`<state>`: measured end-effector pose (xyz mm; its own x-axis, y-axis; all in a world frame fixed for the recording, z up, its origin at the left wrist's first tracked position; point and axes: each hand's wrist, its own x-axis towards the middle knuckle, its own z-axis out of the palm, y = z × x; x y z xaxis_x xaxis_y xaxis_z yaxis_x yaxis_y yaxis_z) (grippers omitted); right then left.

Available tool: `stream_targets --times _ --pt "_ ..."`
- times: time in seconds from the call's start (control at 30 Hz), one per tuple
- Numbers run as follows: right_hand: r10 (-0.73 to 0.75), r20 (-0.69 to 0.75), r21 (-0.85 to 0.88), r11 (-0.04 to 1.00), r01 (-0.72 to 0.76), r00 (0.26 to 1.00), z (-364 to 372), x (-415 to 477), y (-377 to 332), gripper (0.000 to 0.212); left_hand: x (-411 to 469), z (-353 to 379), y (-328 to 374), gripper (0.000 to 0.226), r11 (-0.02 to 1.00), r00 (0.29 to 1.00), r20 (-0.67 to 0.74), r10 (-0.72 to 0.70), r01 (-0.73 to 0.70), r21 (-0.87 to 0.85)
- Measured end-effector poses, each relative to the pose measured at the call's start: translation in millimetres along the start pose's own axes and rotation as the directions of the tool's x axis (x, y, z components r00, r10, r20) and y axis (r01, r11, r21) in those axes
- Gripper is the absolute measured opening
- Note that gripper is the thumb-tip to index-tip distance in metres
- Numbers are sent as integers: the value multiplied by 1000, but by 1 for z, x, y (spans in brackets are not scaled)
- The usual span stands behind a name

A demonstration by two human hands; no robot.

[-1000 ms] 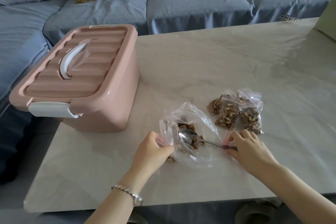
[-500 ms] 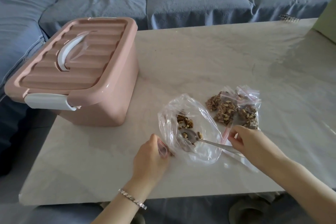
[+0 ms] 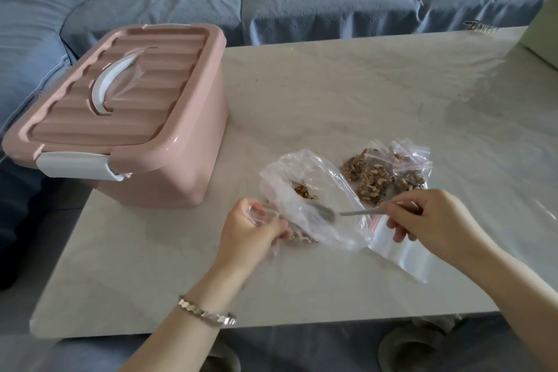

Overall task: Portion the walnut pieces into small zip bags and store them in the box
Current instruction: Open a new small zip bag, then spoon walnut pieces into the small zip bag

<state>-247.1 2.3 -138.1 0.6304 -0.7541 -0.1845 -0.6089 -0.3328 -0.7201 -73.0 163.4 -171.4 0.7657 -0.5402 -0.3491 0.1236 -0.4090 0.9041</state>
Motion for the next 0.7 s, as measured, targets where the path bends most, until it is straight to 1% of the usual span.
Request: stream_targets --times 0.07,0.13,0.2,0.27,0.33,0.4,0.47,0.5,0.53,0.57,0.6,0.67,0.7 --pt "-26 -78 37 999 29 997 -3 -2 -6 29 1 1 14 29 995 999 4 50 -50 -87" --pt "-38 -125 49 998 44 991 -5 -2 -8 31 2 0 25 29 987 993 -2 115 -115 -116" --pt "-42 -141 58 997 50 989 -6 -1 -8 31 0 -3 29 30 981 987 -4 163 -162 -104" --pt "-48 -140 79 995 59 989 -5 -1 -7 28 0 -6 26 31 987 988 -24 154 -155 -38" --pt "-73 -145 110 990 90 987 -3 -1 -6 25 0 -12 18 29 986 985 -81 150 -144 79" --pt "-110 -165 144 980 134 980 0 -5 -6 21 4 -20 8 19 950 982 -106 156 -120 288" --pt "-154 -183 164 969 185 971 4 -10 -7 16 8 -30 -3 4 827 990 -80 114 -50 561" --pt "-172 -190 172 964 205 967 6 -13 -7 16 9 -34 -9 4 764 995 -70 76 -13 645" --pt "-184 -196 178 959 220 963 7 -15 -6 16 11 -38 -15 6 727 997 -61 40 12 687" --pt "-193 -204 183 956 231 960 9 -17 -5 16 11 -40 -19 7 719 998 -59 19 28 694" --pt "-199 -215 186 953 240 956 12 -18 -4 17 11 -41 -20 7 738 998 -64 12 35 674" --pt "-191 -242 207 948 243 951 20 -20 0 18 9 -39 -16 10 828 994 -96 56 8 561" --pt "-181 -256 229 943 241 950 26 -22 3 18 10 -35 -12 14 872 989 -110 104 -37 488"
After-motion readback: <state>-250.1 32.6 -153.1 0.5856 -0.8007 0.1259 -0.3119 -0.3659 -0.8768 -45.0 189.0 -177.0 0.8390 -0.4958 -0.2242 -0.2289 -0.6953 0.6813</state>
